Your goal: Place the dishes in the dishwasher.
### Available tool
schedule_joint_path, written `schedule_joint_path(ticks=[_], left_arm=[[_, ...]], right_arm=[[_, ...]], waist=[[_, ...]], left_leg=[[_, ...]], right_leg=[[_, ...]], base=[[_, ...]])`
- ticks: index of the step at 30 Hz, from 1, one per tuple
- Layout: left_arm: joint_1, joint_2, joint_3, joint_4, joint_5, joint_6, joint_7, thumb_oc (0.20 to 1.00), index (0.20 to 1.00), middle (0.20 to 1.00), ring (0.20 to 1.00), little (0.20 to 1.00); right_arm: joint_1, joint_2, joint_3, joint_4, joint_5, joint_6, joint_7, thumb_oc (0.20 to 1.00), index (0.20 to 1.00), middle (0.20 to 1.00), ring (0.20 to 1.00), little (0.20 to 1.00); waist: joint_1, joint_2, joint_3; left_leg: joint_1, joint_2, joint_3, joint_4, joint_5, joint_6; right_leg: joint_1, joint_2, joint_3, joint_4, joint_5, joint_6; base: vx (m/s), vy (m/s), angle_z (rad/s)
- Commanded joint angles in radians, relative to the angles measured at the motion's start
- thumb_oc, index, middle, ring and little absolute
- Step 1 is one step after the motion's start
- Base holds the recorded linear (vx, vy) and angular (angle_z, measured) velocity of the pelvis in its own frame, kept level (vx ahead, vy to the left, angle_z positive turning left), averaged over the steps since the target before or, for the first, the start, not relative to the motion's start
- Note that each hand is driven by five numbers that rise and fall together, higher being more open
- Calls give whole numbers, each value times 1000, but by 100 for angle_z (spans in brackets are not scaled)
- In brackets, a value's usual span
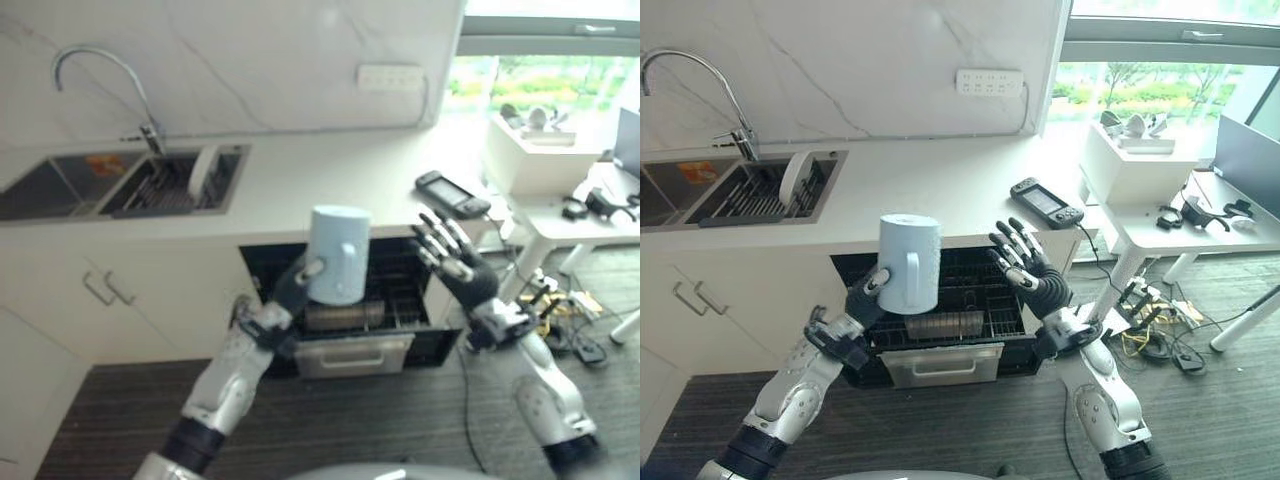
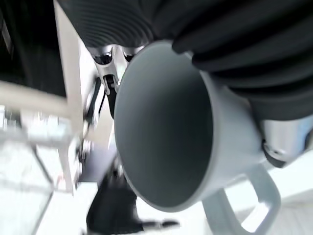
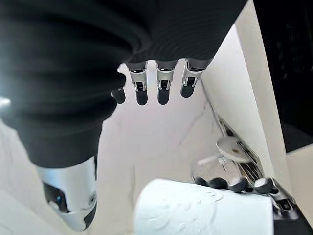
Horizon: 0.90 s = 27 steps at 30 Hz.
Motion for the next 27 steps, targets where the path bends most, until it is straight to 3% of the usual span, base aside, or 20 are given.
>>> schedule_joint_path(ticks=[1, 4, 10, 13, 22, 27], left_arm=[[-98, 34, 5, -46, -96, 23, -130, 200, 200, 200, 200, 200], [-91, 42, -15, -57, -117, 94, -216, 200, 200, 200, 200, 200], [-70, 70, -25, -55, -24, 99, -242, 200, 200, 200, 200, 200], [-66, 88, -34, -55, 17, 88, -222, 200, 200, 200, 200, 200], [-58, 136, 5, -28, 226, -1, -40, 200, 200, 200, 200, 200], [-66, 150, 20, -18, 284, -1, -14, 200, 200, 200, 200, 200]], right_arm=[[-73, -11, -33, -41, 67, -11, 35, 1000, 1000, 1000, 1000, 1000], [-95, -29, -25, -56, 104, 4, 51, 1000, 1000, 1000, 1000, 1000], [-96, -45, -6, -94, 137, 95, 61, 1000, 1000, 1000, 1000, 1000], [-96, -55, 11, -119, 166, 116, 66, 1000, 1000, 1000, 1000, 1000], [-101, -65, 37, -175, 180, 139, 73, 1000, 1000, 1000, 1000, 1000], [-103, -67, 54, -201, 178, 167, 93, 1000, 1000, 1000, 1000, 1000]], waist=[[3, -16, 14], [6, -14, 9], [7, -13, 2], [7, -12, 4], [20, -12, 10], [23, -15, 12]], left_leg=[[0, 18, -17, 12, -37, 11], [-1, 16, -19, 12, -40, 13], [3, 14, -12, 12, -43, 18], [5, 15, -8, 12, -42, 18], [3, 8, -22, 12, -37, 23], [2, 6, -27, 12, -35, 24]], right_leg=[[14, -75, -97, 7, -24, 58], [12, -77, -98, 7, -23, 59], [13, -74, -94, 7, -24, 58], [13, -74, -95, 7, -23, 59], [13, -73, -90, 7, -21, 61], [13, -73, -88, 7, -21, 63]], base=[[2, 18, 14], [-4, 9, 7], [0, 0, 0], [0, 0, 0], [0, 0, 0], [0, 0, 0]])
